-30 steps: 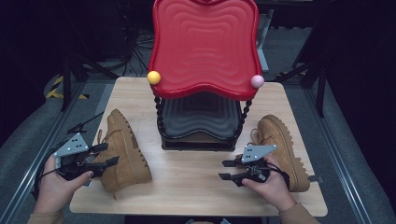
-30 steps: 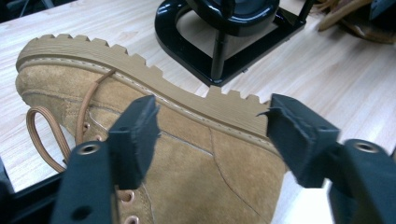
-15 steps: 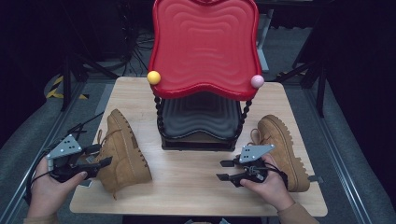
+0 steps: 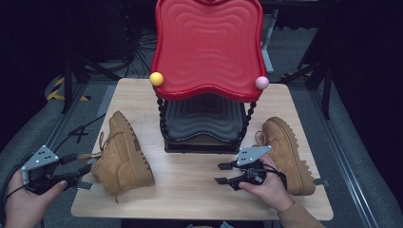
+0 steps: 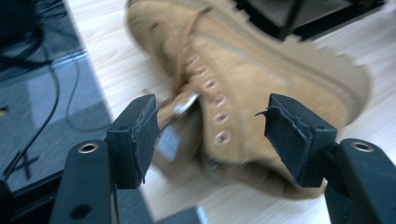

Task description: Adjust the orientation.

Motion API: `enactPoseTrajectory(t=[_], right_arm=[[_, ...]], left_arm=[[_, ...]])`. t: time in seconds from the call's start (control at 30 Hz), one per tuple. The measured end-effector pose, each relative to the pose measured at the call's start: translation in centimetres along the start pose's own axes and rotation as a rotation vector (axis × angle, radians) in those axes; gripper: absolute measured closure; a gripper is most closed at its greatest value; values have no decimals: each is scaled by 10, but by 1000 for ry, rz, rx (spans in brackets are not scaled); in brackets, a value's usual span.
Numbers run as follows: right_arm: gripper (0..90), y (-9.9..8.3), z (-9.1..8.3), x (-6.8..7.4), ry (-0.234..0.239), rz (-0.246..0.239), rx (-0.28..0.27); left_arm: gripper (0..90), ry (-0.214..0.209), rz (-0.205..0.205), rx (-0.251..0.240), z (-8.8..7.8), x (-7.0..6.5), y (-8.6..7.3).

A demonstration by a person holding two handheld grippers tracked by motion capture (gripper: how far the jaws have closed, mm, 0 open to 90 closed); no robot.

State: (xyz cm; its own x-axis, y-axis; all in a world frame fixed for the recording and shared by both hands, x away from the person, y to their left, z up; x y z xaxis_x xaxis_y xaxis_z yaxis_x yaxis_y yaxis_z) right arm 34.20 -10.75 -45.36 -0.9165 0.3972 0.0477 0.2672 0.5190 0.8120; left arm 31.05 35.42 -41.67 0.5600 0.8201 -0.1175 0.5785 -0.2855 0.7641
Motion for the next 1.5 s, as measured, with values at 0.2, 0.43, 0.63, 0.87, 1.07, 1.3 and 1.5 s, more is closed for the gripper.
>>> enactPoseTrajectory(t=[0.2,0.43,0.63,0.87,1.07,1.3,1.5], right_arm=[[498,2,3,2,8,-8,1],[496,1,2,2,6,-7,-1],[495,0,1,2,3,-5,-1],[496,-1,1,3,0,-5,-3],[495,-2,-1,3,-3,-3,-4],[495,-4,-2,2,-12,-1,-7],[494,-5,-3,2,-12,3,-3]], left_arm=[[371,13,-36,1,4,17,-16],[381,13,-63,-7,17,31,-29],[369,-5,-86,-2,32,39,-37],[352,-49,-103,39,56,40,-48],[375,-59,-93,58,73,42,-55],[399,-64,-86,75,82,44,-59],[492,-82,-80,52,86,45,-59]])
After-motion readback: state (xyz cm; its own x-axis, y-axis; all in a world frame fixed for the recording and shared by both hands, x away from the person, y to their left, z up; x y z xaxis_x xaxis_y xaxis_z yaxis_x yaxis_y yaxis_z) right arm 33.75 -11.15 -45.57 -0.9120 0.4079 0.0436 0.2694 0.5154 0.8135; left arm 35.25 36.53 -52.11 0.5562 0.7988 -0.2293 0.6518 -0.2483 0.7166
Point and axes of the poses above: each handheld gripper's, and its own axes: z roughly forward along the jaws, y roughly out of its top, x roughly to its left, the point moved 7 cm from there along z, roughly forward along the jaws, and after that the axes turned 8 degrees about -y, right-handed, at the moved point
